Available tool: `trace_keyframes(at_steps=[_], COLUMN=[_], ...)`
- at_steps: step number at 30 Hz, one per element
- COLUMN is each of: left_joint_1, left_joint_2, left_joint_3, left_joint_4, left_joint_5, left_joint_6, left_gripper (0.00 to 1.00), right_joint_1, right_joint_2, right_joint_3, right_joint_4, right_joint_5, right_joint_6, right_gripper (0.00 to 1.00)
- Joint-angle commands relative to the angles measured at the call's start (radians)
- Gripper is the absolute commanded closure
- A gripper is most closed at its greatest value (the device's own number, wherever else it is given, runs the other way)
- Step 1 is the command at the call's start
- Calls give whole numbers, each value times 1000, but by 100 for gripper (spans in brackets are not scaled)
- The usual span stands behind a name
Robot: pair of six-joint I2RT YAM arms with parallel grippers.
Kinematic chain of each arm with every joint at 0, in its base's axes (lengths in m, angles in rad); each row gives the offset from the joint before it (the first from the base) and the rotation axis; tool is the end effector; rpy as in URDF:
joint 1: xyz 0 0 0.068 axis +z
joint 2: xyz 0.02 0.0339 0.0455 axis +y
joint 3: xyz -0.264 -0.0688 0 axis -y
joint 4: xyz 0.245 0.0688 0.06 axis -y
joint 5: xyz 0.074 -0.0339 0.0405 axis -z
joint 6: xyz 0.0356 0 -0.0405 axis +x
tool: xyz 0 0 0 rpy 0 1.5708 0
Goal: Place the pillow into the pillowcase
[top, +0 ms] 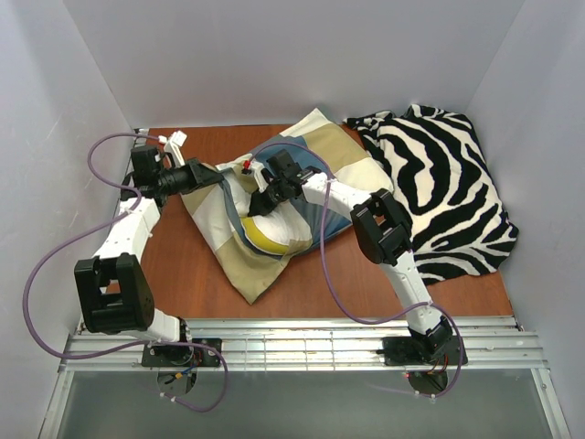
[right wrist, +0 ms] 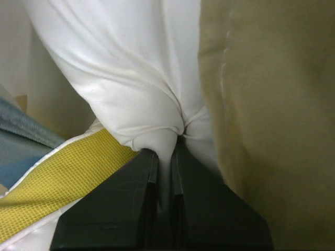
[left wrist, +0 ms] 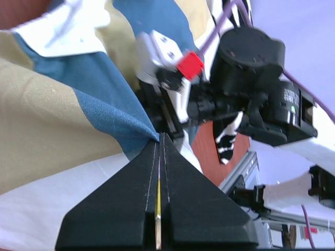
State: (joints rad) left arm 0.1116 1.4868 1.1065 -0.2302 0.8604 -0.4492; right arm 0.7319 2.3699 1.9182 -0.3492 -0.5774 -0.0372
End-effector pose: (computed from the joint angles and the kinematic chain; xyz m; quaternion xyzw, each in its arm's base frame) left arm 0.3282 0.0096 0.2856 -0.0380 0.8279 -0.4352 0.3517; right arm 0.3799 0.3674 0.1701 -0.4324 0.7835 0.3706 0.2486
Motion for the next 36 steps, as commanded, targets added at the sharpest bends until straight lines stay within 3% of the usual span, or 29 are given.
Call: trace_keyframes(at_steps=[1,7,11,18,19,22,23,25,29,30,36], left_joint_1=[-23,-53,-64,-70,-76,-86,-86,-86,-98,-137,-300], left_joint_2=[-115,-160,-165,-47,-39,4,9,0,-74,-86,-85], left_joint_3=[-36,-134,-129,-19,-16,38,47,72,24,6,-175], left_joint_4=[51,-12,-84,-150,-155,-238,-250,-277,-241,-238,-73], left_joint_5=[89,114,123,52,34,26,16,-43,-162,-241,-401], left_joint_6=[15,26,105,297,319,434,475,490,485,465,360], left_gripper=[100,100,100,100,97,64,46,38,36,36,45], right_joint_1=[-26,-80,-146,-147,-147,-147,-146,-147,-147,-147,-149], right_joint_2=[91,29,-121,-127,-121,-103,-97,-86,-86,-84,-90], right_joint_3=[-4,44,-94,-157,-160,-153,-148,-140,-145,-146,-162], right_joint_4=[-202,-42,249,338,340,339,339,339,374,375,383], right_joint_5=[172,139,142,201,232,289,290,286,275,269,232], right_joint_6=[-30,124,282,329,333,341,345,350,350,352,387], right_gripper=[99,99,99,99,99,99,99,99,99,99,99])
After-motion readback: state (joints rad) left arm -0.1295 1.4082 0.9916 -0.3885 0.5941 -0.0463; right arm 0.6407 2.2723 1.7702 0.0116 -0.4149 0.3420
